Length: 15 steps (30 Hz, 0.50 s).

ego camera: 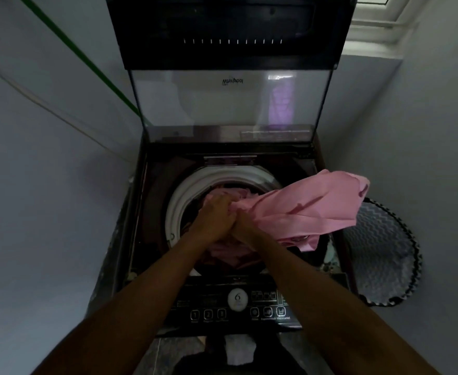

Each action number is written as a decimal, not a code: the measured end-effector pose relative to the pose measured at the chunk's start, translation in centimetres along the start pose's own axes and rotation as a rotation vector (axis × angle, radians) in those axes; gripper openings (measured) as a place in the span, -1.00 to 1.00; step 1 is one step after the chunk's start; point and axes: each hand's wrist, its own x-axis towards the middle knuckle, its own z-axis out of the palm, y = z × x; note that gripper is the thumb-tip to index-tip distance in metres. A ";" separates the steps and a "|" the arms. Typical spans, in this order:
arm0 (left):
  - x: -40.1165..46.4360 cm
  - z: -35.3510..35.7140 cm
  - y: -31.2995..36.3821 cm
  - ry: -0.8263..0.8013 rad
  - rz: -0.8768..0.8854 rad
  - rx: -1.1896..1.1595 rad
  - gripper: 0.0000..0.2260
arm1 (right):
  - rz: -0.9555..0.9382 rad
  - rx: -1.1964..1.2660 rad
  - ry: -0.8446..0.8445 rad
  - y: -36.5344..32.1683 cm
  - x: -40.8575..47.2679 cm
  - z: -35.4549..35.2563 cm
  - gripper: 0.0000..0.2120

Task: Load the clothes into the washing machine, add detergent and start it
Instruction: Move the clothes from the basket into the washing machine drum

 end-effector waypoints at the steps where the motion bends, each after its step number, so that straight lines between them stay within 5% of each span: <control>1: 0.3 0.2 0.5 0.018 0.005 -0.002 -0.67 | -0.011 -0.024 0.081 -0.4 0.6 -1.1 -0.70; 6: 1.9 1.0 3.7 0.092 0.069 -0.059 -0.72 | -0.193 -0.246 0.117 1.4 1.4 -5.5 -0.75; 9: 2.6 1.6 5.7 0.039 0.079 -0.098 -0.73 | -0.056 -0.143 0.182 2.8 0.9 -8.2 -0.72; 12: 3.6 3.3 6.8 0.000 0.104 -0.092 -0.70 | 0.021 -0.105 0.446 4.1 -0.1 -10.7 -0.60; 15: 3.5 4.6 9.4 -0.077 0.187 -0.063 -0.60 | 0.153 -0.195 0.698 5.4 -1.5 -12.5 -0.68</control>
